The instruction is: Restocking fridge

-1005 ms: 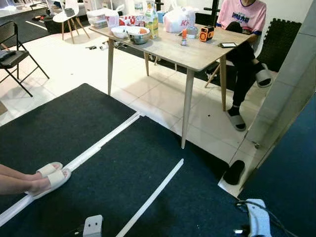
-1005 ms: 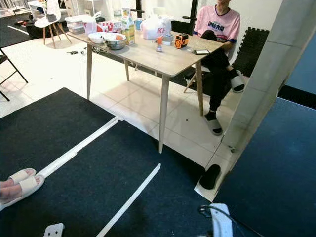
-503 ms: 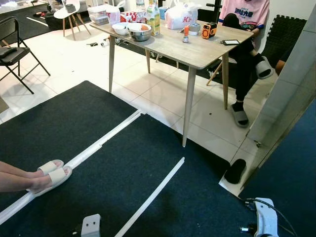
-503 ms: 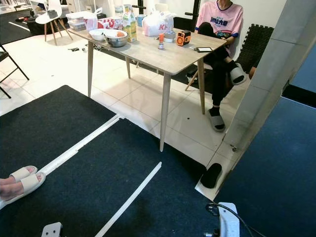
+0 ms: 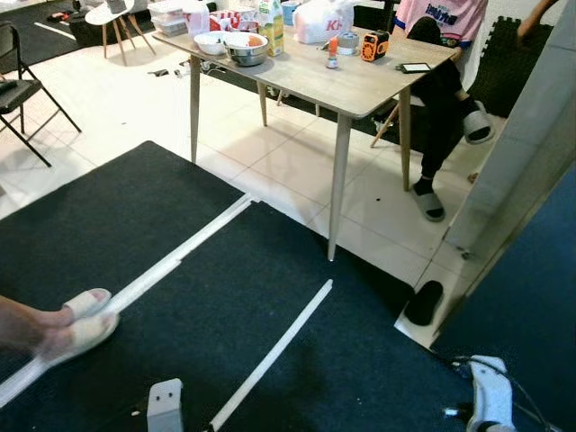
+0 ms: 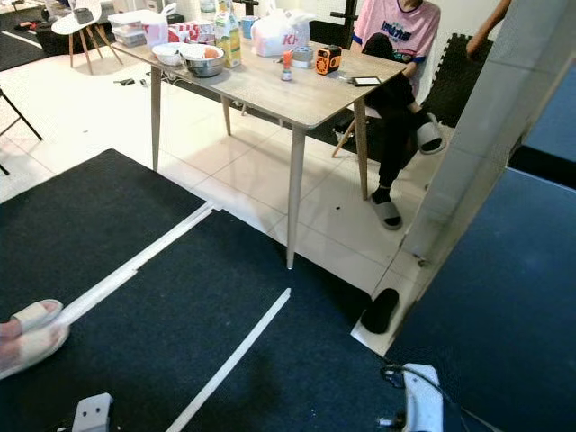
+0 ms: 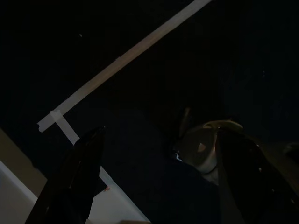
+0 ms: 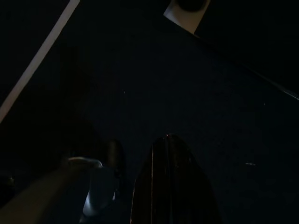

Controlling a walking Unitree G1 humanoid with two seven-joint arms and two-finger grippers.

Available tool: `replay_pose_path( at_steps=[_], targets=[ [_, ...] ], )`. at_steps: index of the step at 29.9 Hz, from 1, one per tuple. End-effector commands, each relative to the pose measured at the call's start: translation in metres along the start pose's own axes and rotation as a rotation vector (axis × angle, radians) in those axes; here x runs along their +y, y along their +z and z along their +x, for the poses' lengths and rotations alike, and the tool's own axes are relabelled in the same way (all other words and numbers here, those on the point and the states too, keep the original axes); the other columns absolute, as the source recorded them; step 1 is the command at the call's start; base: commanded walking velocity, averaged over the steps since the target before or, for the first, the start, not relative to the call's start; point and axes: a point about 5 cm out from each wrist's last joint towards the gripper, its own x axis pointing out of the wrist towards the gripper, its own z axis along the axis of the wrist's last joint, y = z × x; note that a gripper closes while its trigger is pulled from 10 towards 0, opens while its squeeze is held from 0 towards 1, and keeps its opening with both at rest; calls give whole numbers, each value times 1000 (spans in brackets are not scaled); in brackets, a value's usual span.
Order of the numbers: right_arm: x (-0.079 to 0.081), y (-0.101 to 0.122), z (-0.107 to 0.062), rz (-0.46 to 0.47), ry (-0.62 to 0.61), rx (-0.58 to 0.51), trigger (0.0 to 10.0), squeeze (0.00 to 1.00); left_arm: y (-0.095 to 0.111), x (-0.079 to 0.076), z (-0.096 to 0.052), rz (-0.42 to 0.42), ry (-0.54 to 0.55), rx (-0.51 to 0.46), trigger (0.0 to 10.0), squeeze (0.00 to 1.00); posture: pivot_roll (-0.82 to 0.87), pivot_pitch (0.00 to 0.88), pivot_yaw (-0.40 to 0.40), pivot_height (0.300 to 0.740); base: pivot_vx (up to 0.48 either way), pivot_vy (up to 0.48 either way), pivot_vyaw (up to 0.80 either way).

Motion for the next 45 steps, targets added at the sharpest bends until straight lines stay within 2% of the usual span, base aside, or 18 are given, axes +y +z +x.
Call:
replay_pose_path(
  at_steps=[1, 4, 5, 8, 10, 14, 17, 28, 36, 40, 45],
  targets=[
    [-2, 2, 0, 19, -4, -13, 10000, 0, -4, 1, -1, -7, 2, 13, 10000, 0, -49, 33, 3, 740, 255, 0, 0],
    [1, -8, -1, -20, 4, 20, 10000, 0, -2, 5, -2, -20, 14, 2, 10000, 0, -49, 24, 7, 740, 286, 0, 0],
    [2, -11, -1, -17, 9, 25, 10000, 0, -1, 7, -2, -26, 15, -3, 10000, 0, -53, 52, 15, 740, 307, 0, 0],
    [6, -15, -1, -28, 18, 35, 10000, 0, -1, 10, -3, -25, 19, 2, 10000, 0, -79, 42, 48, 740, 305, 0, 0],
    [6, -16, -1, -8, 20, 29, 10000, 0, -2, 9, -3, -17, 16, 8, 10000, 0, -62, 48, 39, 740, 311, 0, 0],
    [8, -23, -1, -49, 27, 65, 10000, 0, 12, 9, 0, -52, 22, -42, 10000, 0, -35, 0, 31, 740, 314, 0, 0],
    [8, -18, -1, -3, 19, 46, 10000, 0, 10, 7, 0, -49, 17, -25, 10000, 0, -33, 0, 30, 740, 322, 0, 0],
    [30, 11, 6, -25, 63, -23, 10000, 0, 15, 9, 1, -63, 28, -34, 10000, 0, -4, 0, 22, 740, 329, 0, 0],
    [27, -2, 4, -36, 53, 14, 10000, 0, 7, 8, 0, -82, 32, -17, 10000, 0, 0, 0, 25, 740, 336, 0, 0],
    [26, -14, 3, -61, 65, 50, 10000, 0, 3, 11, -2, -77, 35, -4, 10000, 0, 0, 0, 23, 740, 342, 0, 747],
    [27, -12, 3, -29, 61, 33, 10000, 0, 3, 13, -2, -72, 44, 3, 10000, 0, -5, 0, 35, 740, 343, 0, 755]
  ],
)
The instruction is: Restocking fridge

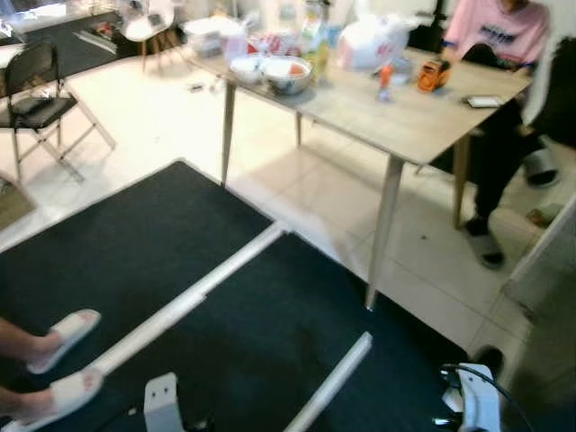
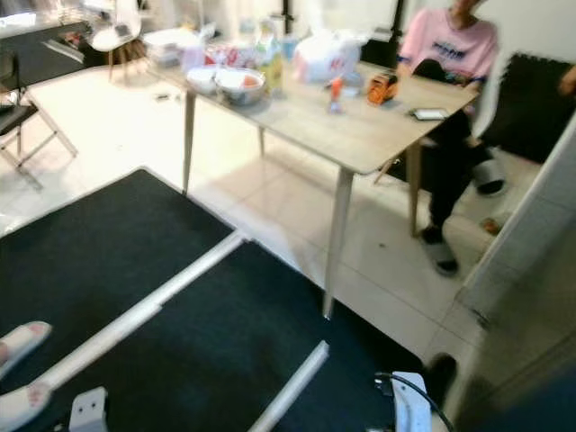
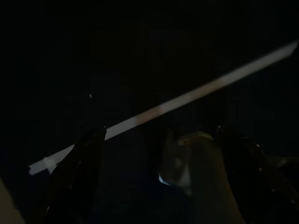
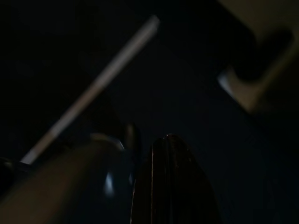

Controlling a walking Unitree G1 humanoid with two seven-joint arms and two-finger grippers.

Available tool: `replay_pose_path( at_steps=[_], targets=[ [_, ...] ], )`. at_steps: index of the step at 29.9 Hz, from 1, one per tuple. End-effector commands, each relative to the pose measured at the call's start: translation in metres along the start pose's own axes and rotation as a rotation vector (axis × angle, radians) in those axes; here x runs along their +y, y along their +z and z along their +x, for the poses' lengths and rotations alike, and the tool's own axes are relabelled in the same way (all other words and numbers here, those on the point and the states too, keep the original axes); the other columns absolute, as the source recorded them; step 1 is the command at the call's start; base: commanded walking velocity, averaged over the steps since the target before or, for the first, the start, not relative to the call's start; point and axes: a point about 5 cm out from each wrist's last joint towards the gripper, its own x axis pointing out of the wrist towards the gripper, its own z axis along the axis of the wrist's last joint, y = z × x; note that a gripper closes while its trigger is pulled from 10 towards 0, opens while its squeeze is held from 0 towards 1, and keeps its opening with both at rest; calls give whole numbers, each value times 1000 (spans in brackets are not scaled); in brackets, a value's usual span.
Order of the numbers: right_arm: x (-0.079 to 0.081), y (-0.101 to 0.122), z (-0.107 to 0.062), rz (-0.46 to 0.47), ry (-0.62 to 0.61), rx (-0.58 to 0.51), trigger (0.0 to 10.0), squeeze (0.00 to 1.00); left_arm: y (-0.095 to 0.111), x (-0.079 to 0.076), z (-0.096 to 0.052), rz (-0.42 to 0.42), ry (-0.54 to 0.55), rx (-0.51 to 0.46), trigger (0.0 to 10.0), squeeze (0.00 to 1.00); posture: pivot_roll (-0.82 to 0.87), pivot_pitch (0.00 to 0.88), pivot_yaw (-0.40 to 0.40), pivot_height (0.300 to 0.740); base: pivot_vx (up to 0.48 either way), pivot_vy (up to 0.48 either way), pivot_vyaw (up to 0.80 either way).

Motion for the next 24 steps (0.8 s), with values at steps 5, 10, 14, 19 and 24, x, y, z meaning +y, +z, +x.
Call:
replay_pose_path(
  at_steps=[5, 10, 14, 19, 24],
  targets=[
    [3, -2, 0, 0, -12, 1, 10000, 0, -6, 8, -3, 22, 18, 34, 10000, 0, -7, 0, 32, 740, 344, 0, 0],
    [0, -2, 0, -1, -21, 1, 10000, 0, -5, 8, -3, 24, 18, 34, 10000, 0, -15, 0, 24, 740, 350, 0, 0],
    [-3, 3, 0, -6, -29, -3, 10000, 0, -3, 2, -1, 23, 7, 32, 10000, 0, -21, 0, 37, 740, 349, 0, 0],
    [2, 3, 1, 16, -17, 10, 10000, 0, -3, 0, 0, 24, 1, 33, 10000, 0, -16, 0, 37, 740, 352, 0, -640],
    [4, 2, 1, 13, -12, 13, 10000, 0, -4, 1, 0, 27, 2, 36, 10000, 0, -16, 0, 45, 740, 352, 0, -800]
  ],
)
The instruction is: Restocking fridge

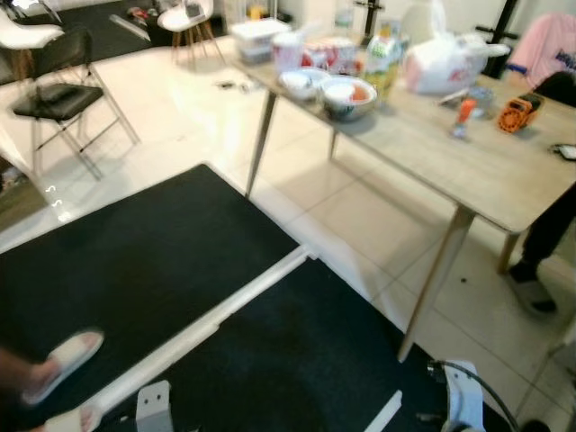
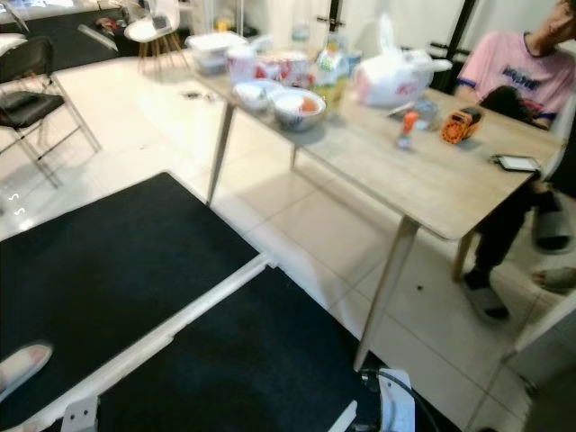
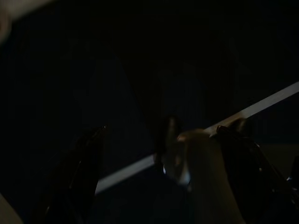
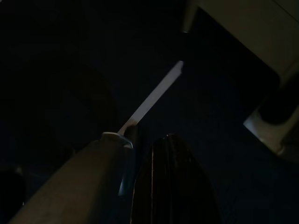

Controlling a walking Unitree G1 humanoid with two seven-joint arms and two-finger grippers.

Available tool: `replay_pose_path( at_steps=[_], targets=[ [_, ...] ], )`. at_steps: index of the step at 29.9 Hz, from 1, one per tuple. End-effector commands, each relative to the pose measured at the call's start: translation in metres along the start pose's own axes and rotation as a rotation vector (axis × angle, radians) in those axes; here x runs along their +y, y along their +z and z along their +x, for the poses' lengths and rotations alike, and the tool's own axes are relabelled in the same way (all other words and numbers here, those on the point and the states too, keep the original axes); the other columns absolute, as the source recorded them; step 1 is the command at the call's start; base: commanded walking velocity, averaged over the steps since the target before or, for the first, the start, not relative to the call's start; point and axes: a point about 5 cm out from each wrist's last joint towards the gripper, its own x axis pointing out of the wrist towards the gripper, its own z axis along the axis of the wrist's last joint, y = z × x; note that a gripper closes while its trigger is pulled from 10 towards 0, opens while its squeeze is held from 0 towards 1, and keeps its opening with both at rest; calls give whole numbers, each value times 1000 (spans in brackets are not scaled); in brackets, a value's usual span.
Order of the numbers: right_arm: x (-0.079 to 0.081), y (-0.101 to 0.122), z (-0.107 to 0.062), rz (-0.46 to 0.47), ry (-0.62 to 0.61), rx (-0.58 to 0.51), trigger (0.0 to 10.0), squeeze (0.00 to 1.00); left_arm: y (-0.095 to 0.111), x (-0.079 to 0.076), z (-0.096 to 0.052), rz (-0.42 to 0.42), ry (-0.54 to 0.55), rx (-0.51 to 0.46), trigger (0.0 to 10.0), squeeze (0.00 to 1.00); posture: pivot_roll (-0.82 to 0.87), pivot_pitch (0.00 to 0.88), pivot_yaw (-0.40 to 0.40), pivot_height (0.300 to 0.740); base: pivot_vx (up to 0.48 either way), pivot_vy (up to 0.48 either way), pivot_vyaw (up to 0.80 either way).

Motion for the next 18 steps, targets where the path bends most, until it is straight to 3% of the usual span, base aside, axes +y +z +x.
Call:
replay_pose_path(
  at_steps=[1, 4, 18],
  targets=[
    [-5, -2, -1, 6, -18, 2, 10000, 0, -1, -1, 0, 9, -4, 9, 10000, 0, -8, 0, 45, 740, 352, 0, -800],
    [-5, -2, -1, 5, -18, 4, 10000, 0, -1, -1, 0, 7, -3, 9, 10000, 0, -8, 0, 45, 740, 352, 0, -800],
    [-4, -4, -1, 6, -14, 1, 10000, 0, -4, -1, 0, 12, -3, 16, 10000, 0, -7, 0, 40, 740, 352, 0, 0]
  ],
)
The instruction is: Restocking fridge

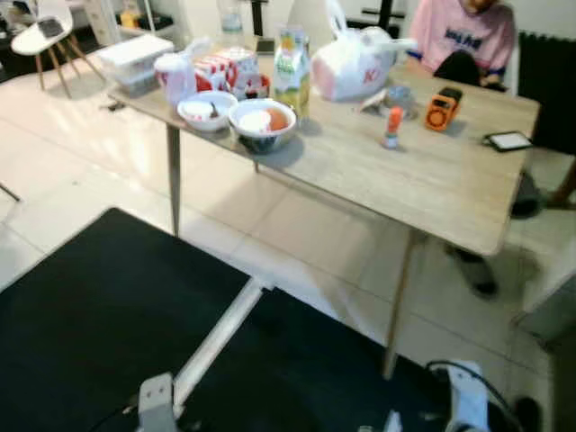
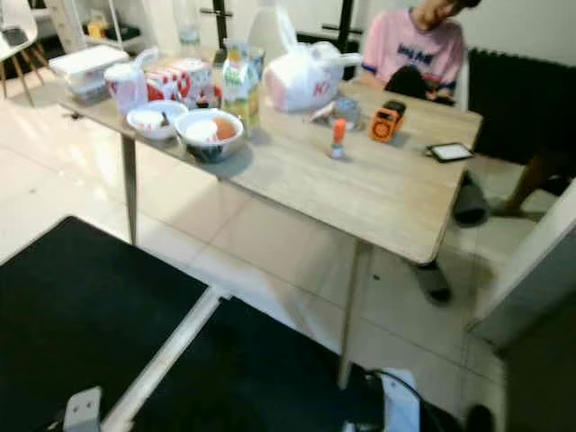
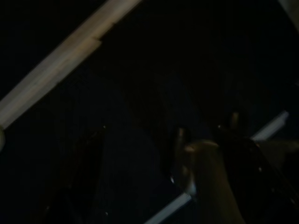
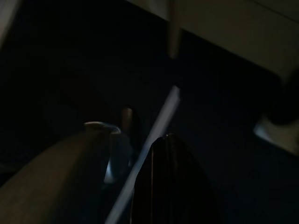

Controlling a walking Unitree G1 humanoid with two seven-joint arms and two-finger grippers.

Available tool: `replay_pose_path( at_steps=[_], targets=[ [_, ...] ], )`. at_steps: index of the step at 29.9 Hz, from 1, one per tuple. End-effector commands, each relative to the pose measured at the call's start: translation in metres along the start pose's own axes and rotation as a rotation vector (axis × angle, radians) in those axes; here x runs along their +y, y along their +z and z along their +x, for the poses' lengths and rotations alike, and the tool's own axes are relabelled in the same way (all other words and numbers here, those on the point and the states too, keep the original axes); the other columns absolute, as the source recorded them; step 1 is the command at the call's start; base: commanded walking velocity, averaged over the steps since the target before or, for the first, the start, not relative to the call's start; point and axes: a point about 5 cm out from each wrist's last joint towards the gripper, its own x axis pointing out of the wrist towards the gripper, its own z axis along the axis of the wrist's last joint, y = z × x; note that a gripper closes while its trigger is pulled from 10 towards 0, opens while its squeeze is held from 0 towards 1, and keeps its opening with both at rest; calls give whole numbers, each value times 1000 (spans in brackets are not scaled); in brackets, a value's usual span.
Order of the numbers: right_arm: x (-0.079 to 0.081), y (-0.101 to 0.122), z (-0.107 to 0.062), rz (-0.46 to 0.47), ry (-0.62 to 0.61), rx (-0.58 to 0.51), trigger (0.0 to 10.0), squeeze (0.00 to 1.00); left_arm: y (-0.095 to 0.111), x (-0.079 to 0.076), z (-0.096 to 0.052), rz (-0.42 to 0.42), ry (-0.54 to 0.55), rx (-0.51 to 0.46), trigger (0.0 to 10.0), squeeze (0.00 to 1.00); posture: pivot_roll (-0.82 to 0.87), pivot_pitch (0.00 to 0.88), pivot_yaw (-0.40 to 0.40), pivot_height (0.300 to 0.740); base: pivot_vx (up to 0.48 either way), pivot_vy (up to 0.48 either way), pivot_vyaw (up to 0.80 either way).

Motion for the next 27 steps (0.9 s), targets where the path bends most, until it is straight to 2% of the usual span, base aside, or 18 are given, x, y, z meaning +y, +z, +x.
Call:
replay_pose_path(
  at_steps=[1, 10, 11, 20, 27],
  targets=[
    [-1, 4, 0, -4, -2, -16, 10000, 0, -6, 5, -2, -1, 14, 22, 10000, 0, -7, 0, 40, 740, 352, 0, 0],
    [2, 10, 1, 4, 4, -31, 10000, 0, -5, 1, -1, -5, 8, 20, 10000, 0, -7, 0, 37, 740, 350, 0, 0],
    [3, 9, 1, -17, 6, -25, 10000, 0, -6, 0, -1, -7, 6, 20, 10000, 0, -7, 0, 37, 740, 352, 0, 0],
    [4, 7, 1, 28, 5, -7, 10000, 0, -6, -1, 0, -13, 6, 21, 10000, 0, -12, 0, 31, 740, 352, 0, -755],
    [3, 5, 1, 27, 1, 1, 10000, 0, -8, -3, 0, -6, 2, 26, 10000, 0, -13, 0, 32, 740, 313, 0, -761]
  ],
)
